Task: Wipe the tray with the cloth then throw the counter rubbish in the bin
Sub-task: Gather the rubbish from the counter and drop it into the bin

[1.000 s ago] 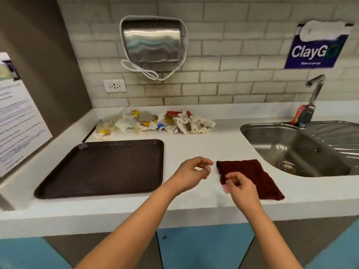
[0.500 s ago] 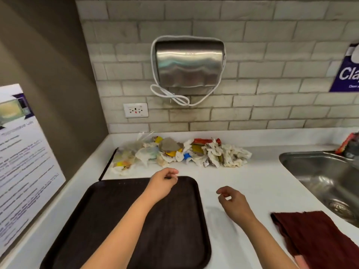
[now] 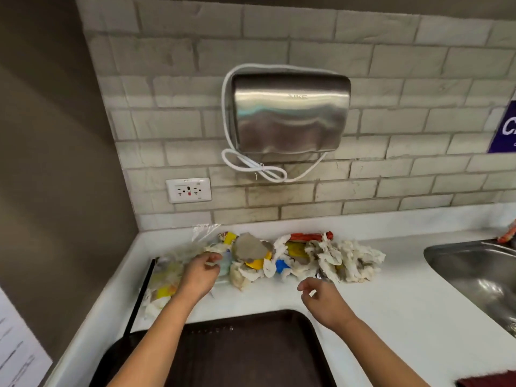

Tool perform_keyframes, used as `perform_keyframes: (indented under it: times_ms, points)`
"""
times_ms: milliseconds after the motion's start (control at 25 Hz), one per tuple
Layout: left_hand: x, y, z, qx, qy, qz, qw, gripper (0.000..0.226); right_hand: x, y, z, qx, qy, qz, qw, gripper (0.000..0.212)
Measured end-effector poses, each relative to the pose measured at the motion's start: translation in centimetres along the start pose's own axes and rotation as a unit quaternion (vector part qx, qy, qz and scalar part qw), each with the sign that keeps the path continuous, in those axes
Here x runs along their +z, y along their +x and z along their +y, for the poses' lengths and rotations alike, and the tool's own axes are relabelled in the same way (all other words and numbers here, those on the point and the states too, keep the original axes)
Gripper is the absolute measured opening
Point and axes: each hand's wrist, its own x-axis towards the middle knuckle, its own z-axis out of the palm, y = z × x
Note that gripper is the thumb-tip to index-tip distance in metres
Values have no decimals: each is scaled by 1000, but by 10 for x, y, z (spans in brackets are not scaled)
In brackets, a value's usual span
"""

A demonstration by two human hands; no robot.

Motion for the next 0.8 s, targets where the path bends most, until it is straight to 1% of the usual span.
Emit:
perform_keyframes:
  times_ms: [120, 200, 320, 480, 560, 640, 720, 800]
  points:
    - [-4, 38, -9, 37, 100, 3, 994, 31, 6, 42, -18, -13, -71, -16, 997, 25]
    - [-3, 56, -18, 58, 146, -10, 987, 33, 13, 69, -27, -9, -87, -23, 996, 30]
    - [0, 72, -26, 103, 251, -32, 962, 43, 26, 103, -36, -8, -101, -28, 994, 31]
    - [10, 86, -36, 77, 361, -76, 926, 63, 49, 146, -56, -36, -140, -23, 989, 39]
    - [14, 87, -43, 64, 392, -89, 913, 67, 65, 163, -64, -47, -177, -49, 982, 42]
    - [17, 89, -48, 61, 401, -91, 909, 62, 83, 177, -68, -43, -216, -71, 973, 51]
    - [17, 90, -52, 69, 398, -63, 912, 55, 97, 185, -68, -1, -215, -59, 975, 60]
    - [15, 93, -53, 78, 385, -19, 919, 48, 104, 187, -69, 15, -221, -30, 975, 67]
